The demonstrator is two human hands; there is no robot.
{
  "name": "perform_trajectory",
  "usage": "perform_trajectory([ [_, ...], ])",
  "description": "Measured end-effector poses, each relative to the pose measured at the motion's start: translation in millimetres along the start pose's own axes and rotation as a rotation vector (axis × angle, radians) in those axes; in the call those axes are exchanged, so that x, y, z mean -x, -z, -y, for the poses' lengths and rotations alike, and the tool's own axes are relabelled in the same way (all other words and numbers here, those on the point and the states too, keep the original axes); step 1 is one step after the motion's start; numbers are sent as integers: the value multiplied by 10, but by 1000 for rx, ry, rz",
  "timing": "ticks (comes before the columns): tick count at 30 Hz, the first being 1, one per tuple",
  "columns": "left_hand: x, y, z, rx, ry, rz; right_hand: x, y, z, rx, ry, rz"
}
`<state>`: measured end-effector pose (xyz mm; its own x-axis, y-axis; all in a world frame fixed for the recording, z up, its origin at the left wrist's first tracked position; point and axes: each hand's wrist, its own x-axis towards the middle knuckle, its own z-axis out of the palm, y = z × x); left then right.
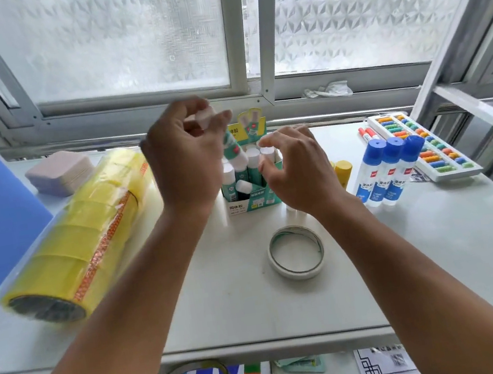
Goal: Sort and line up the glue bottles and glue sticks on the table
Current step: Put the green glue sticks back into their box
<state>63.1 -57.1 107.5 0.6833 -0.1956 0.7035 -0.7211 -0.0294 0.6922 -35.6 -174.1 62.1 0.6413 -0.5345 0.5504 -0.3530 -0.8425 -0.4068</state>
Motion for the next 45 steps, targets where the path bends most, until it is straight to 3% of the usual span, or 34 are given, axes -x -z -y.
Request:
perform_trajectory([
  [2, 75, -69, 0, -27, -26, 49, 9, 1, -1, 22, 12, 3],
  [7, 125, -51, 141, -63, 35, -102, 78, -143, 24, 260, 140, 135],
  [10, 212, -36, 205, -61, 60, -95, 85, -336, 76, 330, 157, 195],
  [17, 293, 25, 305, -46, 51, -60, 57, -364, -14, 177, 27, -50],
  [22, 327, -199, 299, -47, -1, 52, -22, -196, -114, 149, -105, -142],
  [27, 311, -423, 367, -109, -41, 217, -8, -192, -136, 130, -124, -103],
  [39, 331, -606, 455, -150, -110, 427, -52, -71, -157, 47, -214, 13],
  [45, 334, -523, 544, -376, -182, 458, -94, 2, -189, 71, -199, 90],
])
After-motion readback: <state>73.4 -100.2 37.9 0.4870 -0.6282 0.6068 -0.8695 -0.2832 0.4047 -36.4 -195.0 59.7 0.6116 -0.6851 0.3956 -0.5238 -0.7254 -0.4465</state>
